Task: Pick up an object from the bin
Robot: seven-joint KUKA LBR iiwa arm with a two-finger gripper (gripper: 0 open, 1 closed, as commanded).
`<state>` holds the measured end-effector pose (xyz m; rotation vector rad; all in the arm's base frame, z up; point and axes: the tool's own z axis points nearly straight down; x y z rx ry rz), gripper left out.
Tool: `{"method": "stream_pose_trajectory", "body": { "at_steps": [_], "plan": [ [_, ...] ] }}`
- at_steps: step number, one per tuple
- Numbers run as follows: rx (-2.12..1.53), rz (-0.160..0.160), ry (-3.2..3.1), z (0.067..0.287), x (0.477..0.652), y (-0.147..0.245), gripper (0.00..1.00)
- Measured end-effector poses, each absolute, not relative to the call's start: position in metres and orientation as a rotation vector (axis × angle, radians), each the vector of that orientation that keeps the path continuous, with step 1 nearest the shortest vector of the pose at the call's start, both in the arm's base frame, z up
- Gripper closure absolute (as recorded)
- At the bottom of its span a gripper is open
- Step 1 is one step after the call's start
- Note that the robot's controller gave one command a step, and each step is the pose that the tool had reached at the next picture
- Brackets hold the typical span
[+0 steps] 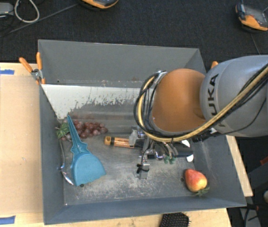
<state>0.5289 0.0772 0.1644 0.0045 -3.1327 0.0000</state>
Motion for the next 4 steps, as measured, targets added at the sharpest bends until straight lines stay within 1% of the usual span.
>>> {"method": "stream_pose_trajectory", "body": {
  "at_steps": [1, 2, 3, 4],
  "plan": [
    [0.001, -0.001, -3.140, 0.168, 0.531, 0.077, 0.00],
    [0.062, -0.002, -3.139, 0.167, 0.547, 0.052, 0.00],
    [-0.073, -0.002, -3.138, 0.172, 0.574, 0.059, 0.00],
    [0.175, -0.003, -3.136, 0.150, 0.594, 0.018, 0.00]
  ]
}}
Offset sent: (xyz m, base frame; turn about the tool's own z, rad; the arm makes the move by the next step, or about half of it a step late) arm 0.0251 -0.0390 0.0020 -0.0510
